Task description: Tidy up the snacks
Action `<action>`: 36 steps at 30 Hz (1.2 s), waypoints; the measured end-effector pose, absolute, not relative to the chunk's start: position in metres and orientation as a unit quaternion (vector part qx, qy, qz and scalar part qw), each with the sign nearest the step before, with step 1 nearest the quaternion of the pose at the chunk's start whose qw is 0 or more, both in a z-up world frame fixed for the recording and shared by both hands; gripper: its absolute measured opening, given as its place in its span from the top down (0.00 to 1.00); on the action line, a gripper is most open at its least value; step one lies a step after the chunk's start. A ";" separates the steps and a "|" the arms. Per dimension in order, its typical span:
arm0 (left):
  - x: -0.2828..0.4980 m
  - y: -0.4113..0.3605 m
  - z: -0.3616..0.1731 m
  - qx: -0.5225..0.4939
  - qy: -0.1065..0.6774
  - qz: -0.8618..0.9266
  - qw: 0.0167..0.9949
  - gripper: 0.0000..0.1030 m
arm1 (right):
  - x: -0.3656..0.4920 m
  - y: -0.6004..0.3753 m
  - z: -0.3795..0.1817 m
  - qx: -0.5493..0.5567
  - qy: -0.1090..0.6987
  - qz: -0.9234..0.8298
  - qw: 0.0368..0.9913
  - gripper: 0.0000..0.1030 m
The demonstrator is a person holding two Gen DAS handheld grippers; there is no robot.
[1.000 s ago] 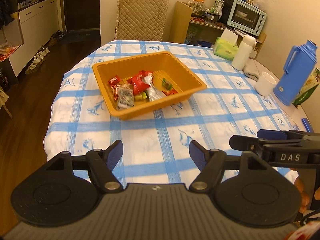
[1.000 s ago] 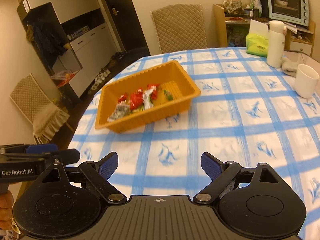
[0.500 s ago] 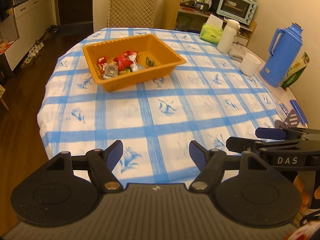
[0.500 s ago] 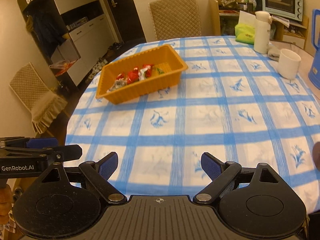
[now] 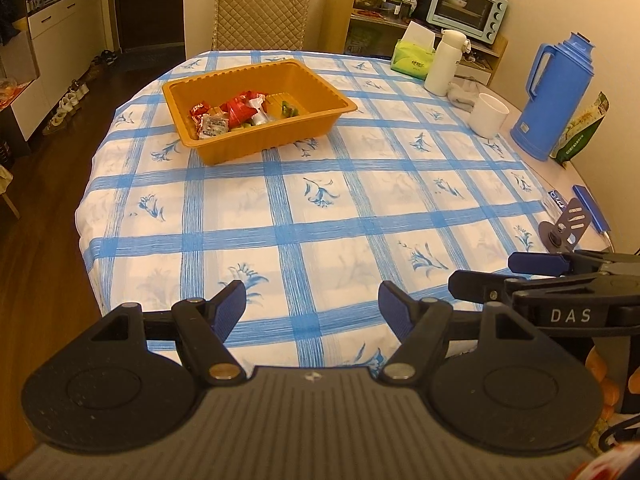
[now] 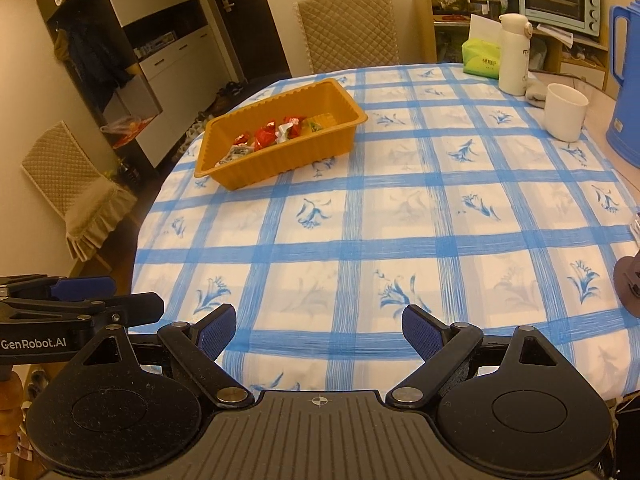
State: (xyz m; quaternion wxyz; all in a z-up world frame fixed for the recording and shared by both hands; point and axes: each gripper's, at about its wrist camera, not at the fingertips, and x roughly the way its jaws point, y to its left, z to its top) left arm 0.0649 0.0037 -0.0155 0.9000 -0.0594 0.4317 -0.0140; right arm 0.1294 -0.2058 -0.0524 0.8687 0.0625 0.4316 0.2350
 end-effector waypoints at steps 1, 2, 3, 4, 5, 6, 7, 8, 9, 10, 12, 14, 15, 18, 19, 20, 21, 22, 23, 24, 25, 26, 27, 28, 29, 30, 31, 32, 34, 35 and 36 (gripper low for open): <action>0.063 0.003 -0.015 -0.059 0.431 -0.014 0.900 0.31 | 0.128 -0.206 -0.052 0.063 0.431 0.235 0.869 0.13; 0.062 0.002 -0.015 -0.059 0.431 -0.015 0.900 0.31 | 0.127 -0.207 -0.051 0.063 0.430 0.235 0.869 0.13; 0.061 0.001 -0.015 -0.059 0.430 -0.015 0.901 0.31 | 0.126 -0.207 -0.051 0.063 0.429 0.235 0.870 0.13; 0.059 0.000 -0.014 -0.058 0.429 -0.015 0.901 0.31 | 0.125 -0.208 -0.051 0.064 0.429 0.235 0.870 0.13; 0.058 0.000 -0.014 -0.058 0.428 -0.015 0.902 0.31 | 0.125 -0.208 -0.050 0.064 0.428 0.234 0.870 0.13; 0.058 0.000 -0.014 -0.058 0.428 -0.016 0.902 0.31 | 0.124 -0.209 -0.050 0.064 0.428 0.234 0.871 0.13; 0.057 -0.001 -0.013 -0.058 0.427 -0.016 0.902 0.31 | 0.123 -0.209 -0.050 0.064 0.427 0.234 0.871 0.13; 0.057 -0.001 -0.013 -0.058 0.427 -0.016 0.902 0.31 | 0.123 -0.209 -0.050 0.064 0.427 0.234 0.871 0.13; 0.057 -0.001 -0.013 -0.058 0.427 -0.016 0.902 0.31 | 0.123 -0.209 -0.050 0.064 0.427 0.234 0.871 0.13; 0.056 -0.001 -0.013 -0.058 0.427 -0.016 0.902 0.31 | 0.123 -0.209 -0.050 0.064 0.427 0.234 0.871 0.13; 0.056 -0.001 -0.012 -0.057 0.426 -0.016 0.903 0.31 | 0.121 -0.210 -0.049 0.065 0.426 0.234 0.871 0.13; 0.055 -0.002 -0.012 -0.057 0.425 -0.016 0.903 0.31 | 0.120 -0.211 -0.048 0.065 0.425 0.234 0.872 0.13; 0.055 -0.002 -0.011 -0.057 0.425 -0.017 0.903 0.31 | 0.119 -0.211 -0.048 0.065 0.425 0.234 0.872 0.13; 0.055 -0.002 -0.011 -0.057 0.425 -0.016 0.903 0.31 | 0.119 -0.211 -0.047 0.065 0.424 0.234 0.872 0.13; 0.054 -0.002 -0.011 -0.057 0.425 -0.016 0.903 0.31 | 0.119 -0.211 -0.047 0.065 0.424 0.234 0.872 0.13; 0.055 -0.002 -0.011 -0.057 0.425 -0.016 0.903 0.31 | 0.119 -0.211 -0.047 0.065 0.424 0.234 0.873 0.13; 0.054 -0.002 -0.011 -0.057 0.425 -0.016 0.903 0.31 | 0.119 -0.212 -0.047 0.066 0.424 0.234 0.873 0.13; 0.054 -0.003 -0.011 -0.057 0.425 -0.016 0.903 0.31 | 0.118 -0.212 -0.046 0.066 0.423 0.234 0.873 0.13; 0.054 -0.002 -0.011 -0.057 0.425 -0.016 0.903 0.31 | 0.118 -0.212 -0.046 0.066 0.423 0.234 0.873 0.13; 0.054 -0.002 -0.011 -0.057 0.425 -0.017 0.903 0.31 | 0.118 -0.212 -0.046 0.066 0.424 0.234 0.873 0.13; 0.054 -0.002 -0.011 -0.057 0.425 -0.016 0.903 0.31 | 0.118 -0.212 -0.046 0.067 0.424 0.234 0.872 0.13; 0.054 -0.002 -0.011 -0.057 0.425 -0.016 0.903 0.31 | 0.118 -0.212 -0.046 0.067 0.423 0.234 0.872 0.13; 0.054 -0.003 -0.011 -0.057 0.425 -0.016 0.903 0.31 | 0.118 -0.212 -0.046 0.067 0.424 0.234 0.872 0.13; 0.054 -0.003 -0.011 -0.057 0.425 -0.016 0.903 0.31 | 0.118 -0.212 -0.046 0.067 0.424 0.234 0.873 0.13; 0.054 -0.002 -0.011 -0.057 0.425 -0.016 0.903 0.31 | 0.118 -0.212 -0.046 0.067 0.424 0.234 0.873 0.13; 0.054 -0.002 -0.011 -0.057 0.425 -0.016 0.903 0.31 | 0.118 -0.212 -0.046 0.067 0.423 0.234 0.873 0.13; 0.054 -0.002 -0.011 -0.057 0.425 -0.016 0.903 0.31 | 0.118 -0.212 -0.046 0.067 0.423 0.235 0.873 0.13; 0.054 -0.002 -0.011 -0.057 0.425 -0.016 0.903 0.31 | 0.118 -0.212 -0.046 0.067 0.423 0.235 0.873 0.13; 0.054 -0.002 -0.011 -0.057 0.425 -0.016 0.903 0.31 | 0.118 -0.212 -0.046 0.067 0.423 0.234 0.873 0.13; 0.054 -0.002 -0.011 -0.057 0.425 -0.017 0.903 0.31 | 0.118 -0.212 -0.046 0.067 0.423 0.234 0.873 0.13; 0.054 -0.002 -0.011 -0.057 0.425 -0.016 0.903 0.31 | 0.118 -0.212 -0.046 0.067 0.423 0.234 0.873 0.13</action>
